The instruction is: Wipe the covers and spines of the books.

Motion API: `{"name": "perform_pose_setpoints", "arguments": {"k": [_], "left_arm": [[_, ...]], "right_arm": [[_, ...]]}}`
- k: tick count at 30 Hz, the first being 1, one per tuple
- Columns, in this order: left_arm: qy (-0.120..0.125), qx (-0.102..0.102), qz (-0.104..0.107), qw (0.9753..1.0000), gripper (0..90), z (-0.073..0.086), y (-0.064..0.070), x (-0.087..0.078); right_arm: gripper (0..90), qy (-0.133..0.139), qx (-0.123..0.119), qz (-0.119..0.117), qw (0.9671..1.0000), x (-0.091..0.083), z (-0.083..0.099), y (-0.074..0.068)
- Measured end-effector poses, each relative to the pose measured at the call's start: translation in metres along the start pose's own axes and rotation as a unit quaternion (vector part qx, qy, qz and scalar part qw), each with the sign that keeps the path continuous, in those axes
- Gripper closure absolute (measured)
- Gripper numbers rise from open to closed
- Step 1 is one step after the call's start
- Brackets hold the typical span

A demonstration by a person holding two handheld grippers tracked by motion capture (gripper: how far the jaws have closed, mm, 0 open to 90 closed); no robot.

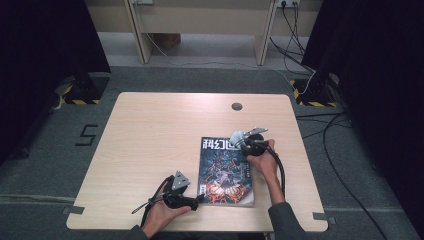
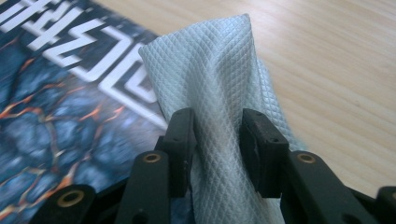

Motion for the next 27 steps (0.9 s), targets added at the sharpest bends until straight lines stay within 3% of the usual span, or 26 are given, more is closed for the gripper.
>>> {"name": "perform_pose_setpoints", "arguments": {"k": [2,4,7,9,11,13,15,16,19,27], "left_arm": [[0.000,0.001,-0.001,1.0000,15.2,0.000,0.000,0.000],[0.001,0.002,-0.003,1.0000,15.3,0.000,0.001,0.000],[0.000,0.001,0.000,1.0000,15.7,0.000,0.000,0.000],[0.002,0.000,0.000,1.0000,15.8,0.000,0.001,0.000],[0.000,-0.005,0.003,1.0000,15.9,0.000,0.000,0.000],[-0.002,-0.002,0.002,1.0000,15.9,0.000,0.000,0.000],[0.000,0.000,0.001,1.0000,15.9,0.000,0.000,0.000],[-0.001,-0.001,0.001,1.0000,15.9,0.000,0.000,0.000],[-0.001,-0.002,0.000,1.0000,15.9,0.000,0.000,0.000],[0.001,-0.002,0.000,1.0000,16.1,0.000,0.001,0.000]], "right_arm": [[65.6,-0.004,-0.008,-0.007,0.9999,0.000,0.000,-0.004],[64.9,-0.008,0.004,-0.011,0.9999,0.002,-0.002,-0.001],[64.1,0.001,0.028,0.016,0.9995,0.008,-0.005,0.012],[64.0,0.004,0.051,0.021,0.9985,0.011,-0.006,0.017],[65.3,0.002,0.044,0.030,0.9986,0.011,-0.007,0.017],[66.4,-0.003,0.011,0.041,0.9991,0.011,-0.009,0.010],[67.3,-0.008,-0.001,0.021,0.9998,0.012,-0.011,-0.002],[67.4,-0.010,-0.008,-0.001,0.9999,0.013,-0.013,-0.013],[67.8,-0.011,-0.037,-0.023,0.9990,0.018,-0.019,-0.036],[67.0,-0.010,-0.027,-0.052,0.9982,0.045,-0.043,-0.066]]}}
Point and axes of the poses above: each handheld gripper's, and its own axes: x roughly forward along the jaws, z roughly out of its underside, y roughly to its right, the point moved 8 cm from there along x, roughly forward along the jaws, and after that the axes turned 11 degrees about y, right-handed, at the moved point
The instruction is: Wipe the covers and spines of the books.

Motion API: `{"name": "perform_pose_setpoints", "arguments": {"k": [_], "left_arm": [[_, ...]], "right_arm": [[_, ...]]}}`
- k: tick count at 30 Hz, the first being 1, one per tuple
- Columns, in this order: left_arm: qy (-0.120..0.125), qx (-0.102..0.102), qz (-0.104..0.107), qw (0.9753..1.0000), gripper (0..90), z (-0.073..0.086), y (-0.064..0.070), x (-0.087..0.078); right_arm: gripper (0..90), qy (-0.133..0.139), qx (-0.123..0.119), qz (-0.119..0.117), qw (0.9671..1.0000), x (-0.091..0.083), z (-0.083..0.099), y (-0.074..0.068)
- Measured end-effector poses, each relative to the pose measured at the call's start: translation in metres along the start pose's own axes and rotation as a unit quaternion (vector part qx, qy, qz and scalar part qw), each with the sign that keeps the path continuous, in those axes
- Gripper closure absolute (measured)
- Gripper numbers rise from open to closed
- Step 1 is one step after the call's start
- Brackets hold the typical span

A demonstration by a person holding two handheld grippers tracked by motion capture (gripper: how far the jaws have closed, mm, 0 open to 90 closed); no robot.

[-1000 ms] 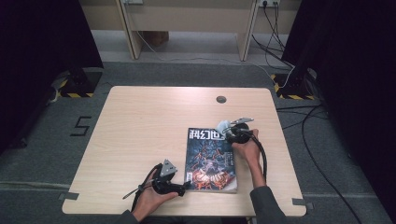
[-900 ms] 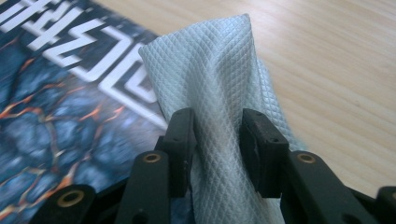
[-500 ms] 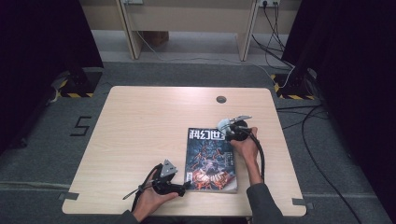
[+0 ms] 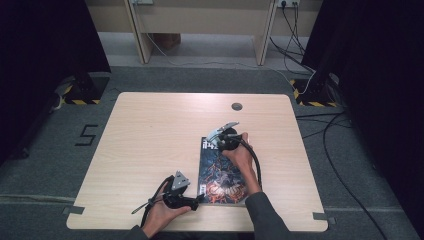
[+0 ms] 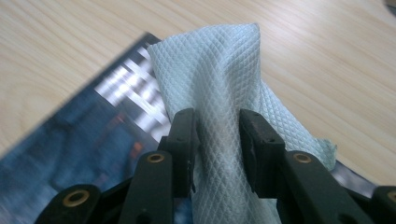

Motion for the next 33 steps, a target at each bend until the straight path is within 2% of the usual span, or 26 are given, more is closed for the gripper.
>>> {"name": "perform_pose_setpoints", "arguments": {"k": [4,7,9,11,14,18,24,26,29,31,33], "left_arm": [[0.001,0.001,-0.001,1.0000,16.0,0.000,0.000,0.000],[-0.002,-0.002,0.000,1.0000,16.0,0.000,0.000,0.000],[0.001,0.000,-0.002,1.0000,16.0,0.000,0.000,0.000],[0.001,0.001,-0.003,1.0000,16.0,0.000,0.000,0.000],[-0.001,0.000,-0.002,1.0000,15.9,0.000,0.000,0.000],[0.000,-0.007,0.002,1.0000,15.8,0.000,0.000,0.000],[-0.001,-0.006,-0.002,1.0000,15.9,0.000,0.000,0.000],[-0.001,-0.002,-0.003,1.0000,15.9,0.000,0.000,0.000],[0.000,-0.008,-0.001,1.0000,16.0,0.000,0.000,0.000],[0.000,-0.008,-0.002,1.0000,16.5,0.000,0.000,0.000],[0.001,-0.009,-0.001,1.0000,16.8,0.000,0.000,0.000]], "right_arm": [[67.2,-0.001,-0.014,-0.020,0.9997,0.009,-0.009,-0.020],[67.2,-0.005,-0.032,-0.034,0.9989,0.007,-0.009,-0.031],[67.1,-0.003,-0.032,-0.045,0.9985,0.004,-0.006,-0.036],[67.0,-0.002,-0.029,-0.058,0.9979,-0.001,-0.002,-0.041],[67.0,-0.004,-0.045,-0.075,0.9961,-0.010,0.005,-0.051],[67.0,-0.012,-0.073,-0.100,0.9923,-0.025,0.016,-0.066],[67.0,-0.010,-0.092,-0.125,0.9878,-0.049,0.035,-0.084],[66.9,-0.006,-0.092,-0.129,0.9873,-0.056,0.041,-0.087],[66.9,-0.009,-0.096,-0.128,0.9870,-0.066,0.049,-0.089],[66.3,-0.017,-0.097,-0.128,0.9869,-0.071,0.053,-0.087],[66.1,-0.014,-0.088,-0.126,0.9880,-0.075,0.057,-0.082]]}}
Point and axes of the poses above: each handheld gripper's, and its own axes: x roughly forward along the jaws, z roughly out of its underside, y roughly to its right, the point moved 8 cm from there along x, roughly forward along the jaws, and after that the axes turned 11 degrees about y, right-handed, at the moved point
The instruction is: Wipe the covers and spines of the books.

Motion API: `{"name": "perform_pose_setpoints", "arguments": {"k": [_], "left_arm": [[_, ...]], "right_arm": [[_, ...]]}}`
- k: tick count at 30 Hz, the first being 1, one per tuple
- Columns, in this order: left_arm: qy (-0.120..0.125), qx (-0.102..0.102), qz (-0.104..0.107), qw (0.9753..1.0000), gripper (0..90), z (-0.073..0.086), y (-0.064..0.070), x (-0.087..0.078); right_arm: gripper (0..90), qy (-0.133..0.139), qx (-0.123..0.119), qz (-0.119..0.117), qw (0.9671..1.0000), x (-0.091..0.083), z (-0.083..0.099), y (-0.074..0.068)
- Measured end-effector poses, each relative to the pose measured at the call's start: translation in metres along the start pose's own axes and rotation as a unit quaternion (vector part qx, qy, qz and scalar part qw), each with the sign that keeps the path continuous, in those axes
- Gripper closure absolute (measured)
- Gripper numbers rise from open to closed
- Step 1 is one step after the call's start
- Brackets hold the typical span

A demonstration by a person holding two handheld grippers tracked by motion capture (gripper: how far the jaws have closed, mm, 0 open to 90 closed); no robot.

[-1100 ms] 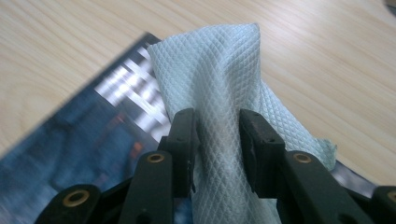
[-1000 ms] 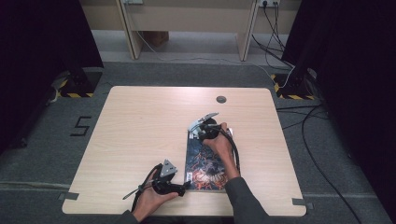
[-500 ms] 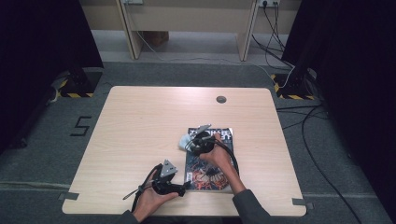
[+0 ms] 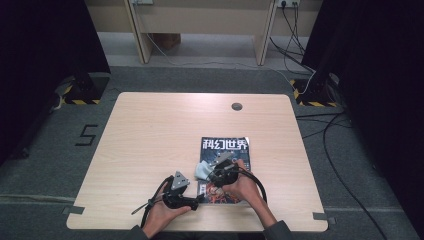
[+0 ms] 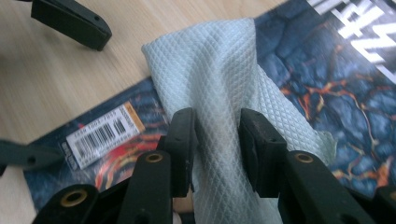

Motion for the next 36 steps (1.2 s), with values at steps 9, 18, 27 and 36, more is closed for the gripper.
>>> {"name": "perform_pose_setpoints", "arguments": {"k": [9,18,27,36], "left_arm": [[0.000,0.001,0.000,1.0000,17.0,0.000,0.000,0.000],[0.000,0.001,0.002,1.0000,17.0,0.000,0.000,0.000],[0.000,0.002,0.001,1.0000,17.4,0.000,0.000,0.000],[0.000,0.002,0.001,1.0000,17.5,0.000,0.000,0.000]], "right_arm": [[65.7,-0.004,0.042,0.047,0.9980,-0.029,0.027,0.040],[65.5,-0.005,0.067,0.104,0.9924,-0.043,0.040,0.068],[65.7,-0.009,0.040,0.053,0.9978,-0.056,0.051,0.020],[65.4,0.004,0.028,0.034,0.9990,-0.082,0.075,-0.009]]}}
Point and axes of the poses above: each handheld gripper's, and its own axes: x roughly forward along the jaws, z roughly out of its underside, y roughly to its right, the point moved 8 cm from there along x, roughly forward along the jaws, and after that the axes turned 11 degrees about y, right-handed, at the moved point
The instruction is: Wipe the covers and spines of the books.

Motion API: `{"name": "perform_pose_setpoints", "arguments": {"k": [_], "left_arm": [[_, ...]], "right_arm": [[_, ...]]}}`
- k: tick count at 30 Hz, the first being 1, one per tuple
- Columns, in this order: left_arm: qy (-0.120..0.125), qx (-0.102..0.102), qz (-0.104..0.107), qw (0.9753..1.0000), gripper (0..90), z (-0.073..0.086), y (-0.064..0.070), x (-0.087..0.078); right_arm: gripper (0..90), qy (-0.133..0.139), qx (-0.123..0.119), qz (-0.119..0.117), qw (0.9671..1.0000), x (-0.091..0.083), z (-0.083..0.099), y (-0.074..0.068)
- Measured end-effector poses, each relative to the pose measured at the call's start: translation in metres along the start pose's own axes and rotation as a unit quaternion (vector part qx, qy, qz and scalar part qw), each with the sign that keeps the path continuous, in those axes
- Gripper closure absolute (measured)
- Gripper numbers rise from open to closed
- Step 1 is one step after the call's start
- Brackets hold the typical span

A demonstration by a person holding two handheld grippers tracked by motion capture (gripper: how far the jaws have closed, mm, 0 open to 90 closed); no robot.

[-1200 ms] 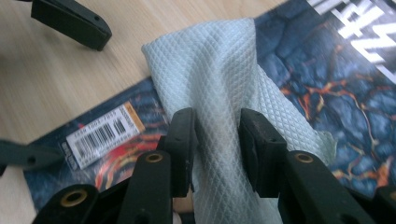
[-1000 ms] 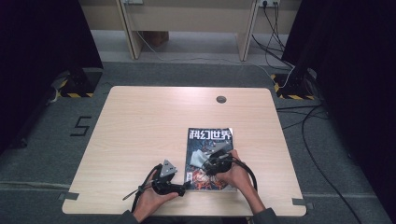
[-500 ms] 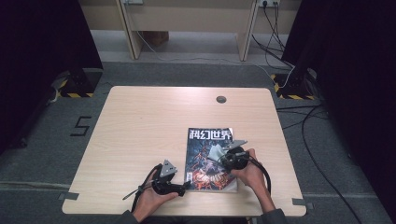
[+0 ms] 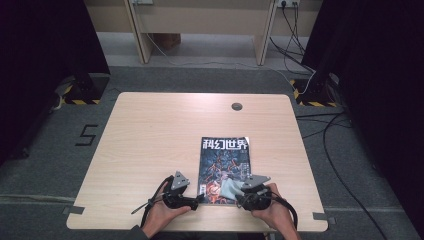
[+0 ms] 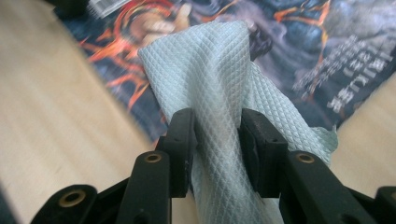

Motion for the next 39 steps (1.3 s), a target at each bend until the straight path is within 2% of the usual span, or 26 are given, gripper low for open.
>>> {"name": "perform_pose_setpoints", "arguments": {"k": [5,9,15,17,23,32,35,39], "left_arm": [[0.000,0.000,0.000,1.0000,17.5,0.000,0.000,0.000],[-0.001,-0.001,0.002,1.0000,17.4,0.000,0.000,0.000],[0.000,-0.001,0.002,1.0000,17.4,0.000,0.000,0.000],[0.001,-0.001,0.001,1.0000,17.5,0.000,0.000,0.000],[0.001,-0.001,0.000,1.0000,17.5,0.000,0.000,0.000],[0.000,0.000,0.001,1.0000,17.5,0.000,0.000,0.001],[0.000,-0.002,0.001,1.0000,17.5,0.000,0.000,0.001],[-0.001,0.001,0.001,1.0000,17.6,0.000,0.000,0.000]], "right_arm": [[65.6,0.006,0.007,-0.005,0.9999,-0.005,0.005,0.000],[65.3,0.005,0.010,0.006,0.9999,-0.004,0.004,0.006],[65.3,0.013,0.021,0.054,0.9982,0.003,0.000,0.034],[65.4,0.014,0.030,0.060,0.9977,0.007,-0.004,0.042],[65.3,0.013,0.031,0.077,0.9965,0.022,-0.017,0.064],[61.7,0.021,0.069,0.105,0.9919,0.040,-0.031,0.096],[63.2,0.014,0.066,0.112,0.9914,0.044,-0.036,0.103],[64.3,0.011,0.072,0.123,0.9897,0.051,-0.042,0.113]]}}
Point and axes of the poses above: each handheld gripper's, and its own axes: x roughly forward along the jaws, z roughly out of its underside, y roughly to its right, the point moved 8 cm from there along x, roughly forward along the jaws, and after that the axes turned 11 degrees about y, right-handed, at the moved point
